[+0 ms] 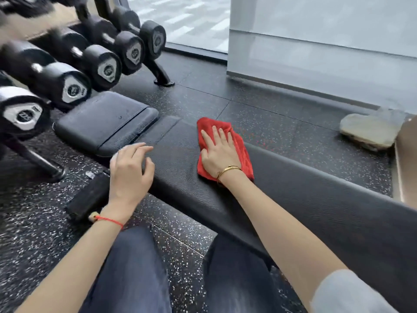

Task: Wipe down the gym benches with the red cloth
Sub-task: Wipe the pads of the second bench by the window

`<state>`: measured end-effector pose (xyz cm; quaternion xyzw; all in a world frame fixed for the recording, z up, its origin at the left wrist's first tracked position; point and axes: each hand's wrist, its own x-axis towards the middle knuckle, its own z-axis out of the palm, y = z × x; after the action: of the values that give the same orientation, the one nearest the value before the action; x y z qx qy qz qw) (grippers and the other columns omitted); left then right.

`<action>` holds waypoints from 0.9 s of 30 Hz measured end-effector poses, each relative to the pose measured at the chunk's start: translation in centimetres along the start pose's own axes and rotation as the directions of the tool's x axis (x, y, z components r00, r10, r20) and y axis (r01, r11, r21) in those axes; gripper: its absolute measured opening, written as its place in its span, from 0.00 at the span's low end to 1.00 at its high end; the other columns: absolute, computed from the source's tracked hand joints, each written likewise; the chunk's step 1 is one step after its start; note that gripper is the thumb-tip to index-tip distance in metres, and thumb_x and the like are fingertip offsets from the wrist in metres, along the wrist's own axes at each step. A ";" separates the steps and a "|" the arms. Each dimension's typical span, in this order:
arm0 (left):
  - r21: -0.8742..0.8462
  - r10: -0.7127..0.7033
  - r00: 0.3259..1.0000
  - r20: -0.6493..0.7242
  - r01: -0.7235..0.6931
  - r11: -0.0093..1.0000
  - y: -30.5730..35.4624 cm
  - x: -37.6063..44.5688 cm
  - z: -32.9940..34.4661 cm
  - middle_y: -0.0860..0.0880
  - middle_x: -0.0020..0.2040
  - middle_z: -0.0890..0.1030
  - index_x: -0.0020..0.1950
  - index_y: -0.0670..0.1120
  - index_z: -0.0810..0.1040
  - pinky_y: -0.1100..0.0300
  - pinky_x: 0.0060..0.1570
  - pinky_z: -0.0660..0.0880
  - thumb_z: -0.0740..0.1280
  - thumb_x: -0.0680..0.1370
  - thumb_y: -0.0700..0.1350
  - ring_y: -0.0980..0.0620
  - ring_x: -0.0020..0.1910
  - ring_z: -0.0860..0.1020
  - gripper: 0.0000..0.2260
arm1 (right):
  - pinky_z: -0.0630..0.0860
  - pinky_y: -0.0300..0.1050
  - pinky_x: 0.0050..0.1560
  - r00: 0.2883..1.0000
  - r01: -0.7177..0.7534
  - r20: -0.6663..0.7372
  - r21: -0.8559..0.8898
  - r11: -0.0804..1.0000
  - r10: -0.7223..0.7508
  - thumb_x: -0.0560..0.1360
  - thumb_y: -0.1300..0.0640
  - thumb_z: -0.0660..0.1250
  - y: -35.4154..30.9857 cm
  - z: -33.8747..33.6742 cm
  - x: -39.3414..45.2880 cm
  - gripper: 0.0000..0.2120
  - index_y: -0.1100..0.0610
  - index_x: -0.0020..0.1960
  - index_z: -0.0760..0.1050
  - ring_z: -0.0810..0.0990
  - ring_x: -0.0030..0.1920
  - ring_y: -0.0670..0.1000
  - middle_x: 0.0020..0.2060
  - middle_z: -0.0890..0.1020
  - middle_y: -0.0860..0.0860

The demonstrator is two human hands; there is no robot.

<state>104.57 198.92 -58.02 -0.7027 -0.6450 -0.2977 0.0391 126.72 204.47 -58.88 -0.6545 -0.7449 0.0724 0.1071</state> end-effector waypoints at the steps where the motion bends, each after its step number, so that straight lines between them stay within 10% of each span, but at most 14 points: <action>1: 0.007 0.000 1.000 -0.006 0.000 1.000 -1.6 0.4 -0.4 0.47 0.62 0.79 0.61 0.46 0.79 0.45 0.66 0.68 0.62 0.76 0.43 0.45 0.63 0.74 0.14 | 0.39 0.54 0.77 1.000 0.004 0.002 -0.003 1.000 -0.004 0.80 0.50 0.51 -1.5 0.5 1.3 0.28 0.50 0.78 0.52 0.47 0.78 0.56 0.78 0.51 0.56; 14: -0.105 0.266 0.956 0.122 -0.254 0.962 -12.9 7.1 -0.2 0.48 0.63 0.78 0.64 0.47 0.78 0.46 0.67 0.68 0.59 0.78 0.46 0.45 0.65 0.73 0.17 | 0.39 0.50 0.78 0.973 0.226 0.050 0.021 0.974 -0.227 0.79 0.52 0.53 -10.3 2.5 -0.6 0.29 0.46 0.78 0.49 0.46 0.79 0.52 0.79 0.49 0.51; 23: -0.200 0.399 0.898 0.187 -0.362 0.910 -14.7 8.8 3.6 0.49 0.62 0.78 0.62 0.46 0.78 0.45 0.68 0.66 0.59 0.79 0.45 0.45 0.65 0.73 0.15 | 0.37 0.52 0.77 0.960 -0.278 -0.029 -0.012 0.960 0.278 0.81 0.50 0.51 -10.8 2.6 1.9 0.27 0.48 0.79 0.49 0.45 0.79 0.53 0.79 0.47 0.53; 27: -0.231 0.411 0.896 0.169 -0.369 0.900 -15.4 9.0 4.3 0.50 0.62 0.79 0.61 0.47 0.78 0.47 0.69 0.64 0.58 0.78 0.46 0.46 0.65 0.73 0.15 | 0.38 0.52 0.77 0.970 -0.243 -0.037 -0.007 0.970 0.242 0.80 0.51 0.51 -15.5 4.3 4.0 0.28 0.49 0.79 0.50 0.46 0.78 0.54 0.79 0.48 0.55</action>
<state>91.76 211.25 -62.36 -0.8463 -0.4589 -0.2676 -0.0395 110.29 206.50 -58.96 -0.7424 -0.6578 0.0687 0.1071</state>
